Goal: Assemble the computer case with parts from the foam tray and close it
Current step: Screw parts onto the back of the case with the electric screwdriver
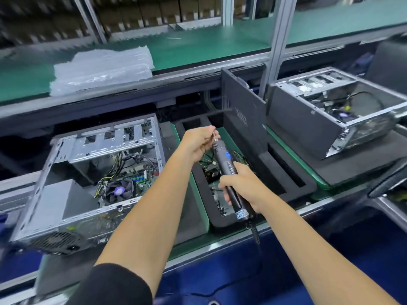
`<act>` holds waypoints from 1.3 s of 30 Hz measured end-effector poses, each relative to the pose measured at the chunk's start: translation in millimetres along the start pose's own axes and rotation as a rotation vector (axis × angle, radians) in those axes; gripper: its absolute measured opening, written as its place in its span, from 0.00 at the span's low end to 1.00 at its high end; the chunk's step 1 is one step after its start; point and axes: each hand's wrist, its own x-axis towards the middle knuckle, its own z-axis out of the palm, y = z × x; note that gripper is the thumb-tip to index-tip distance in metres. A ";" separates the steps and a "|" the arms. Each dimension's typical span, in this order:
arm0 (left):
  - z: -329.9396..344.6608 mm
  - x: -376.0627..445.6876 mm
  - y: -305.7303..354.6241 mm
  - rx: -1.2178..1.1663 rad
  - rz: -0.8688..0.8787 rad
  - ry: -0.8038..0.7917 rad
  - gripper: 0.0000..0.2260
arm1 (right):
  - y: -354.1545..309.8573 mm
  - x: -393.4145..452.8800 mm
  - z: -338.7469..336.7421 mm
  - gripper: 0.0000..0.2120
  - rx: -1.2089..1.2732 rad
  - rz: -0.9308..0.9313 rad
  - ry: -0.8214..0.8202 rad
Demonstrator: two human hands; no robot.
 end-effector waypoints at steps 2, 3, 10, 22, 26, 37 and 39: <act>-11.5 -16.1 2.4 0.027 0.026 -0.037 0.07 | 1.3 -12.6 9.3 0.11 -0.010 -0.024 -0.009; -17.0 -25.5 3.2 0.034 0.030 -0.046 0.07 | 2.5 -19.1 14.4 0.11 -0.014 -0.034 -0.017; -62.0 -88.3 -5.0 0.064 0.094 0.102 0.05 | 14.0 -61.0 59.8 0.11 -0.100 -0.074 -0.076; -202.1 -160.8 -24.7 -0.062 0.045 0.217 0.04 | 25.5 -90.5 182.8 0.13 -0.192 0.017 -0.236; -258.3 -184.1 -26.0 -0.047 0.018 0.235 0.05 | 32.7 -95.1 236.1 0.15 -0.203 0.058 -0.261; -357.0 -222.1 -49.9 0.007 -0.059 0.319 0.02 | 70.8 -108.1 335.0 0.14 -0.241 0.129 -0.301; -367.0 -222.4 -62.4 -0.015 -0.102 0.333 0.03 | 80.0 -107.8 341.7 0.14 -0.263 0.144 -0.302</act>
